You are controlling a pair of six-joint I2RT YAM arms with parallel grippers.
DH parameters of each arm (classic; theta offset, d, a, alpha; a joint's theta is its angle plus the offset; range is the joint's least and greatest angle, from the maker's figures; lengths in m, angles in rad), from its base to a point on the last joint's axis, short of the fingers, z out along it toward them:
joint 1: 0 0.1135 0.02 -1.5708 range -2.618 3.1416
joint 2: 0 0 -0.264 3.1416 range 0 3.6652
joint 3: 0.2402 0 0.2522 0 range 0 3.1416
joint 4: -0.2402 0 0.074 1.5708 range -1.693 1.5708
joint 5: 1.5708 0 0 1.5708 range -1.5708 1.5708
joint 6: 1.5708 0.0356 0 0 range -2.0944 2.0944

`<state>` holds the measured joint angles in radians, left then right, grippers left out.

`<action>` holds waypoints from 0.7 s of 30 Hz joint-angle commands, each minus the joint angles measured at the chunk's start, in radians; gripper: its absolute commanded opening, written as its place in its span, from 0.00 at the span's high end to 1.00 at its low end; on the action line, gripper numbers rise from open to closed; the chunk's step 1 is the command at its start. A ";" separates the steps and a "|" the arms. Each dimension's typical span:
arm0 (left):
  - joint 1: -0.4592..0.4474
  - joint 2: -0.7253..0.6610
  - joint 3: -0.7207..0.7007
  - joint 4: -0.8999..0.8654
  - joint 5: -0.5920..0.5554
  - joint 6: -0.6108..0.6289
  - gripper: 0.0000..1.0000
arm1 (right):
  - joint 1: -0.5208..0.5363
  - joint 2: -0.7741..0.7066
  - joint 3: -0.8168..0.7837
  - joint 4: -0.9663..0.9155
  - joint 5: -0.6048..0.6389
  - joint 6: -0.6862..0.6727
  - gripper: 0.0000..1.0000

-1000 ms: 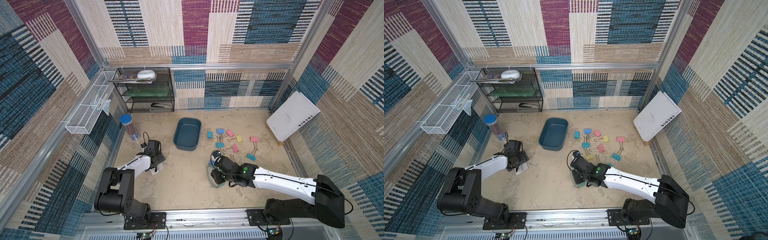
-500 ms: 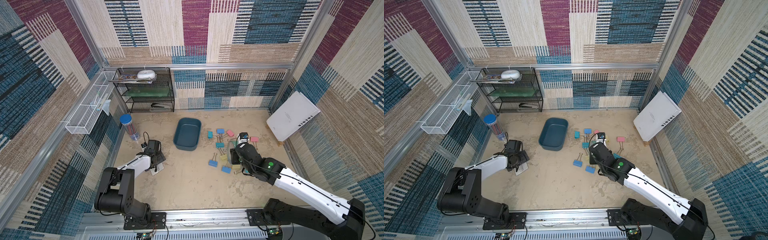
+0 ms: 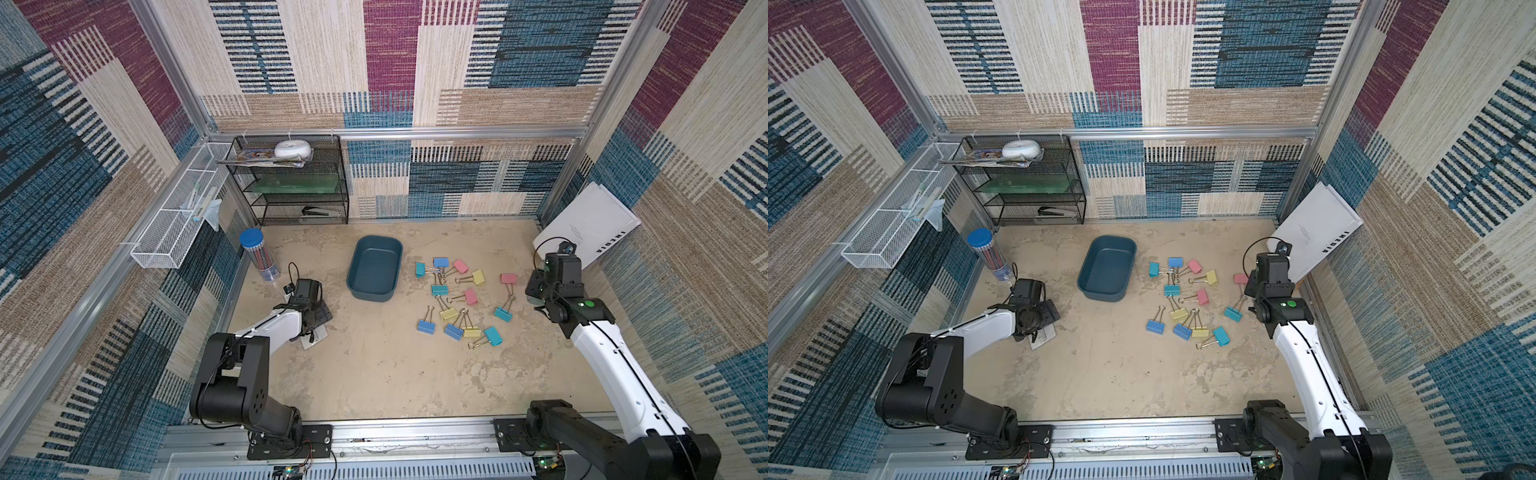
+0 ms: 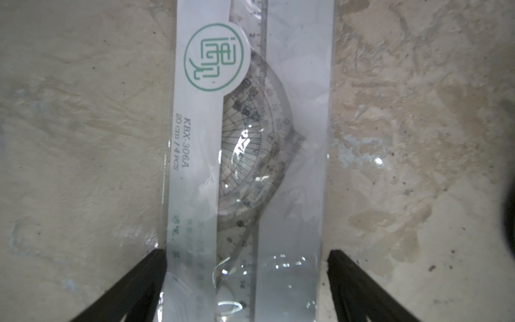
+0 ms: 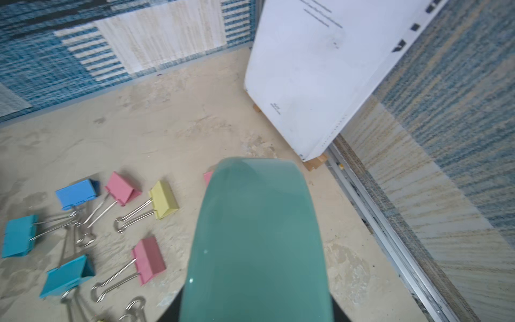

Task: Put the binder clips in the storage box
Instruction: Place the distractor at the center of the board.

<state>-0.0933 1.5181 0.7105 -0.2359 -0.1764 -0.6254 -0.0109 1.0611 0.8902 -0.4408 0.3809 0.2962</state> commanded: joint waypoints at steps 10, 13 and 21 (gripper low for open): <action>0.001 0.008 -0.010 -0.018 0.107 -0.002 0.04 | -0.255 0.153 -0.113 0.162 -0.178 0.020 0.73; 0.000 0.008 -0.008 -0.018 0.109 0.002 0.04 | -0.268 0.178 -0.156 0.198 -0.161 0.039 0.73; 0.000 0.001 -0.014 -0.008 0.122 0.007 0.01 | -0.277 0.170 -0.162 0.205 -0.182 0.042 0.38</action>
<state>-0.0933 1.5135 0.7078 -0.2314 -0.1627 -0.6151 -0.2882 1.2438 0.7174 -0.2771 0.2138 0.3325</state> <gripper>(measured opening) 0.996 0.523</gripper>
